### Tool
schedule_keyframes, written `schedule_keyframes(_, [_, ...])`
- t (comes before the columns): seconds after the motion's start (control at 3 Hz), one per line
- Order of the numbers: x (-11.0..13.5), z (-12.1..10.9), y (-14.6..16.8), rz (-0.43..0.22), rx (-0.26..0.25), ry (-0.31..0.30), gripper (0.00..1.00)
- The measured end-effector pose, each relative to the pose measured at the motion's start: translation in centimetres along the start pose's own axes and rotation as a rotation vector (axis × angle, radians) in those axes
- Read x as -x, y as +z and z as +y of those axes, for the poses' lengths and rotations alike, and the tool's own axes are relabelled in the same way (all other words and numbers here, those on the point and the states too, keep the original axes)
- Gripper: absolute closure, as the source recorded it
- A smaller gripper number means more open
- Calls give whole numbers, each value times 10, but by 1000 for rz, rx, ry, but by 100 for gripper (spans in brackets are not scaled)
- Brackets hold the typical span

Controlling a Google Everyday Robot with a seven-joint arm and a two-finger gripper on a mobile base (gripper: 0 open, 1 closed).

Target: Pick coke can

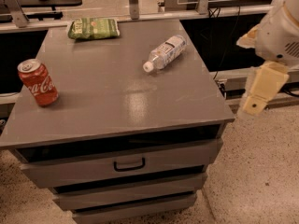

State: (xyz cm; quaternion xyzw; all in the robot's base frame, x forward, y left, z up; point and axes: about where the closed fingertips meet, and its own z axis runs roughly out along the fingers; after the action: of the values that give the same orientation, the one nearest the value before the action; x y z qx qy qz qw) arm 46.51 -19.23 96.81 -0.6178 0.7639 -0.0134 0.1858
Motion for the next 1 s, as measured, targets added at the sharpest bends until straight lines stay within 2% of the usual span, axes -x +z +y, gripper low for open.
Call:
schedule_keyframes(0.33, [52, -15, 43, -110, 30, -54, 0])
schedule_keyframes(0.67, [122, -18, 84, -240, 54, -118, 0])
schedule_keyframes(1.0, [122, -18, 84, -240, 54, -118, 0])
